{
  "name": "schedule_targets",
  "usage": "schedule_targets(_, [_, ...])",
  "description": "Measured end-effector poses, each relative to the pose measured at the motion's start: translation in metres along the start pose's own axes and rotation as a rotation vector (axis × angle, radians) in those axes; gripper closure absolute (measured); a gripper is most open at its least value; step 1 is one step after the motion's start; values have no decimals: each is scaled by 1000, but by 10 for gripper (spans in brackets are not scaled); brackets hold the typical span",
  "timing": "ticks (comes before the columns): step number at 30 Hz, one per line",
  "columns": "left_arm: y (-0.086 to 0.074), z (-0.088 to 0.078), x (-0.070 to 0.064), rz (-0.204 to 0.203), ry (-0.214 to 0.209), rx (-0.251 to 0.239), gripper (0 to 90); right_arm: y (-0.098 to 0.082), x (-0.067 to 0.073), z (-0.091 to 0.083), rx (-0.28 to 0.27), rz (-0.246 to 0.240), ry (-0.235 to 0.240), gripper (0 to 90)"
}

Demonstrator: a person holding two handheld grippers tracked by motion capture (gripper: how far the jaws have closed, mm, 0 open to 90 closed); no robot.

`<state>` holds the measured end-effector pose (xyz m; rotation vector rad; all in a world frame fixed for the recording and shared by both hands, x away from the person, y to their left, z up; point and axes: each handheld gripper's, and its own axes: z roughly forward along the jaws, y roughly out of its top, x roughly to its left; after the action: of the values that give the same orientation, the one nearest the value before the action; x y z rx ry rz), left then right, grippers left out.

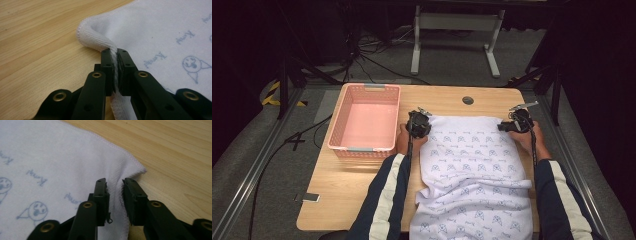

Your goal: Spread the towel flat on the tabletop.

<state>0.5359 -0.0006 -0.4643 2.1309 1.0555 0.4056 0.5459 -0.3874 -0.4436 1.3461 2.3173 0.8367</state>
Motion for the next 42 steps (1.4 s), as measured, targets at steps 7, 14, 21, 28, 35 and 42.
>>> schedule_targets(7, [9, 6, 0, 6, 8, 10, 858, 1, -1, 0, -3, -12, 2, 831])
schedule_targets(14, [36, 4, 1, 2, 1, -38, 860, 1, -10, -18, -101, 4, -12, 835])
schedule_targets(21, [47, -16, -20, 51, -46, -105, 861, 1, -4, -46, -179, -11, 50, 835])
schedule_targets(28, [30, -72, -51, 168, -160, -207, 860, -13, 30, -88, -247, -154, 128, 836])
schedule_targets(35, [-20, -122, -92, 426, -172, -169, 860, -58, 70, -139, -295, -310, 217, 835])
schedule_targets(42, [-75, -144, -110, 495, -293, -84, 857, -107, 109, -158, -212, -445, 300, 833])
